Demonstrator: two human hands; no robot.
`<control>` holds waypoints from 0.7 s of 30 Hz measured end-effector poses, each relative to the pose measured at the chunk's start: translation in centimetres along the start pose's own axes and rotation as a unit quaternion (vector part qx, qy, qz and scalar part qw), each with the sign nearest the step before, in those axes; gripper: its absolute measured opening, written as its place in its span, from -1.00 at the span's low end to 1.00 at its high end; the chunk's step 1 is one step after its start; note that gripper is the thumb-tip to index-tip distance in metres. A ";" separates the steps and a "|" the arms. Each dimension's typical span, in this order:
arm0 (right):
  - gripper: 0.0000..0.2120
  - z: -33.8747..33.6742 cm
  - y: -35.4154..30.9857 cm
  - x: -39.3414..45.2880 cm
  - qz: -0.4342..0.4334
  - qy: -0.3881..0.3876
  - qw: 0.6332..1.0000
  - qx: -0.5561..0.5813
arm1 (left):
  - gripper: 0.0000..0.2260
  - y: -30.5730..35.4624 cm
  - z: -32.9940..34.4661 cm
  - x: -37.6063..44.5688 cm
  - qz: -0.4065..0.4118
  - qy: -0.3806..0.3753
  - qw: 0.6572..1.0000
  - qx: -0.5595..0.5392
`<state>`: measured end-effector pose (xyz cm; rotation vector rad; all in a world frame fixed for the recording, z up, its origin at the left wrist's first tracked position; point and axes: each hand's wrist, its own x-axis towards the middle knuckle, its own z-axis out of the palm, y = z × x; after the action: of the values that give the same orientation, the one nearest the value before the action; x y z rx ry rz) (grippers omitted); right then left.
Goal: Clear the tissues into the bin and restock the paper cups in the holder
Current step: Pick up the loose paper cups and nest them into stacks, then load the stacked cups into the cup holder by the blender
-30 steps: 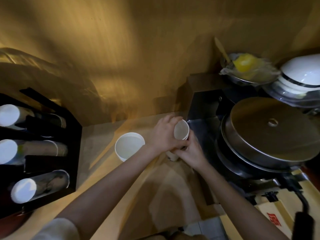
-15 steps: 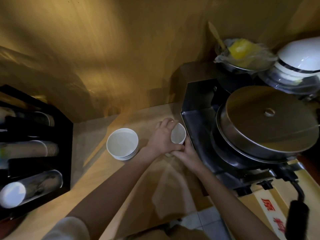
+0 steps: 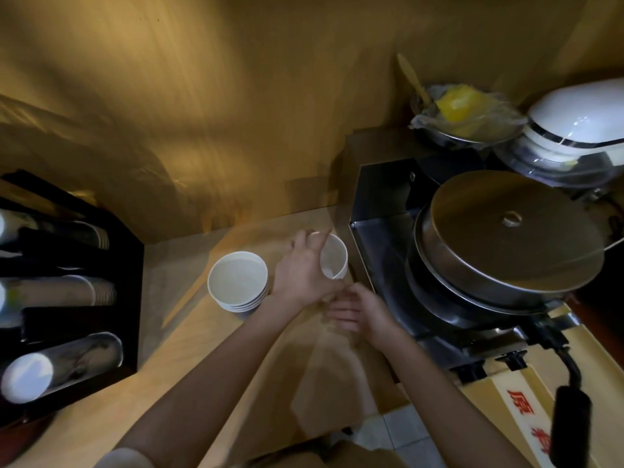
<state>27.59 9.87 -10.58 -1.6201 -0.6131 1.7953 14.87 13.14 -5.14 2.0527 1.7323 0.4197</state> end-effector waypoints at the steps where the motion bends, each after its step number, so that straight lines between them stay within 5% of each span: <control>1: -0.71 0.1 -0.3 -0.2 0.003 -0.017 0.999 0.032 | -0.16 0.3 -0.8 -0.5 0.006 0.031 0.999 -0.019; 9: -0.48 4.7 -4.7 -5.5 -0.027 -0.228 0.936 0.265 | -0.23 2.1 -7.4 -5.0 0.053 0.250 0.957 -0.138; 14: -0.44 9.2 -6.0 -7.9 -0.027 -0.354 0.901 0.248 | -0.25 0.1 -9.0 -7.7 0.008 0.337 0.922 -0.189; 21: -0.34 16.4 -5.0 -8.4 -0.043 -0.433 0.890 0.135 | -0.20 -5.9 -11.4 -13.7 -0.107 0.366 0.900 -0.211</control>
<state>12.46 8.53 0.96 -0.5320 -0.7452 2.3734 1.83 1.87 2.26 1.4446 1.9856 1.4937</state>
